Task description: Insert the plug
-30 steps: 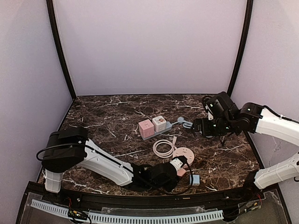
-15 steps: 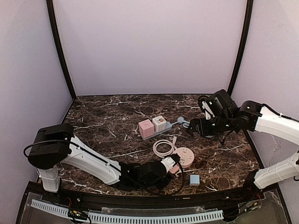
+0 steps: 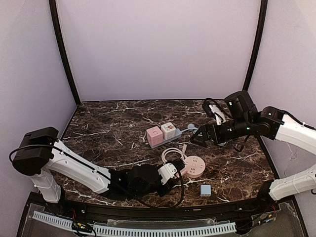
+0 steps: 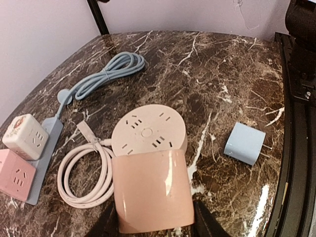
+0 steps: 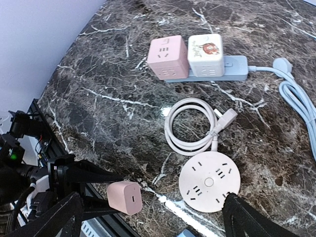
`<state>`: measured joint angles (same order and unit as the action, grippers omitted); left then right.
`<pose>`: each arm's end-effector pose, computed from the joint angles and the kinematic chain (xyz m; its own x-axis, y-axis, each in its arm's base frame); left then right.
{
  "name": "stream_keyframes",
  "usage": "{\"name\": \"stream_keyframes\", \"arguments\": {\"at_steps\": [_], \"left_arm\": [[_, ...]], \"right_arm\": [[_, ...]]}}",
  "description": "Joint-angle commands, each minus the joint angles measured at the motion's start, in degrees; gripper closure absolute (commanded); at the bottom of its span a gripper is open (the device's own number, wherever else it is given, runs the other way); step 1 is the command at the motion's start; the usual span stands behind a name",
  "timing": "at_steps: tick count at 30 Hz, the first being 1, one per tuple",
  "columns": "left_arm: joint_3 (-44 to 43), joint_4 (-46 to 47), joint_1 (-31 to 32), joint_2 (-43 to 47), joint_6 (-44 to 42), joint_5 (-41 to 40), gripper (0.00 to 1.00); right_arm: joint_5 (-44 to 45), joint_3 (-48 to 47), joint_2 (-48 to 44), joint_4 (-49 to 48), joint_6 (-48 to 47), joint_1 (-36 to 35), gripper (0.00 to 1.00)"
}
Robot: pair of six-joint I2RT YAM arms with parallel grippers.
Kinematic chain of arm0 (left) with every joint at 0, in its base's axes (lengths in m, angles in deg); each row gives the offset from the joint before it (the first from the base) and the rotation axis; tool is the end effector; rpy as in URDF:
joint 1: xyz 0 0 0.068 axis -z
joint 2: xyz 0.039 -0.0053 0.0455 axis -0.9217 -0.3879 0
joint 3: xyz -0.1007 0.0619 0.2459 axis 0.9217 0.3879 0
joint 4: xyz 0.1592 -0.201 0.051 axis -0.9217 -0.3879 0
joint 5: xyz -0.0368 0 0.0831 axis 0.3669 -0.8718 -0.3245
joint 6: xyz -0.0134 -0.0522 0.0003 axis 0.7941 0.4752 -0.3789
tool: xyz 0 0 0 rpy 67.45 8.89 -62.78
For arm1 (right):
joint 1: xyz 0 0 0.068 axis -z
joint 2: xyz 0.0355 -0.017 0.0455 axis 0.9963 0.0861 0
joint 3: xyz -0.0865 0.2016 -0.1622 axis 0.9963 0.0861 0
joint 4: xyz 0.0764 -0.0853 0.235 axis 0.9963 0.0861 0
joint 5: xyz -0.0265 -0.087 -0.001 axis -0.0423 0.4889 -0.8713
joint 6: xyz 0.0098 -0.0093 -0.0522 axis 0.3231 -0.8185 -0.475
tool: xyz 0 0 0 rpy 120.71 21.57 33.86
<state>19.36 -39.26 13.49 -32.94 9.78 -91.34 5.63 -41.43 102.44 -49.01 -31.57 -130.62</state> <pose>0.0737 -0.3567 0.1707 -0.0403 0.3560 -0.9336 0.8315 0.5300 0.1662 0.1629 0.1740 0.3135 -0.7582 -0.1618 -0.6317 -0.5086 0.7529 0.4176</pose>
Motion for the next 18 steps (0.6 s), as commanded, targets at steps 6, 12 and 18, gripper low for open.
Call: {"name": "stream_keyframes", "arguments": {"at_steps": [6, 12, 18], "left_arm": [[2.6, 10.7, -3.9, 2.9, -11.7, 5.2, 0.64], [4.9, 13.3, -7.7, 4.9, -13.9, 10.6, 0.64], [5.0, 16.5, -8.8, 4.6, -16.6, 12.4, 0.65]], "right_arm": [[-17.2, 1.0, 3.4, -1.8, -7.3, 0.4, 0.03], [-22.3, 1.6, 3.6, -2.6, -9.4, 0.3, 0.01], [-25.8, 1.0, 4.4, -4.3, -9.4, 0.4, 0.01]]}}
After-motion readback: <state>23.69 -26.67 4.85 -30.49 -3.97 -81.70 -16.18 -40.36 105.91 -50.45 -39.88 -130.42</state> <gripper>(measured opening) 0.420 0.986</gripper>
